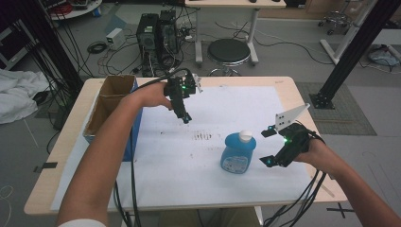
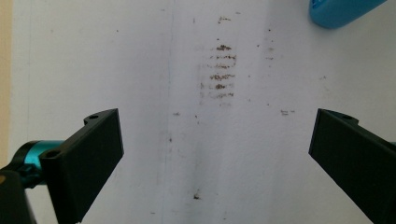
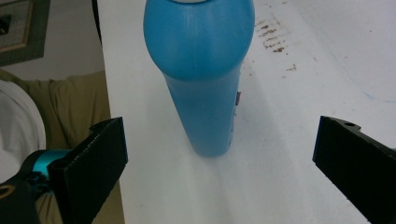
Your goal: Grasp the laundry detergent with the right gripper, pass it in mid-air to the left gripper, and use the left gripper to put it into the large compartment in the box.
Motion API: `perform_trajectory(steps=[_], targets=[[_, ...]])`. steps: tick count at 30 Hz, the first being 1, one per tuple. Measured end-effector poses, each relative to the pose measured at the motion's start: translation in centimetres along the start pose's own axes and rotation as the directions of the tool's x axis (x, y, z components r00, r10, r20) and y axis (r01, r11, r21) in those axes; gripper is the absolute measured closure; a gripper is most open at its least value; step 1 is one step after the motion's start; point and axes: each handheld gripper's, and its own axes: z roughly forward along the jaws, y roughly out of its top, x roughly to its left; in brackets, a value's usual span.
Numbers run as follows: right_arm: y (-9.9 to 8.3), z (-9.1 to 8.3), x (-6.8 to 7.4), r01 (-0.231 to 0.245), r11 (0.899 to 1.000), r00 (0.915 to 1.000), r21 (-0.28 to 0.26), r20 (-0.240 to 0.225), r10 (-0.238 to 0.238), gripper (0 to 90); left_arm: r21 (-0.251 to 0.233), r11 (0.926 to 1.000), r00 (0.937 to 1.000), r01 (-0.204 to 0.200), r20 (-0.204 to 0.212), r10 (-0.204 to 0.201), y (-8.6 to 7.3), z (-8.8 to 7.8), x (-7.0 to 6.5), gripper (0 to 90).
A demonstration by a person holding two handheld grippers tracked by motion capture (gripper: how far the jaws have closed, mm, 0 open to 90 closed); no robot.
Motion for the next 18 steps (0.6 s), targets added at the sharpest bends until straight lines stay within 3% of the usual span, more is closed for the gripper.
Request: perform_trajectory(steps=[18], targets=[[-1.8,2.6,0.0,-0.02,0.993,0.9995,-0.119,-0.025,0.018,2.1,0.002,1.0,1.0,0.005,0.003,-0.005,-0.1,0.3,0.0,2.9]])
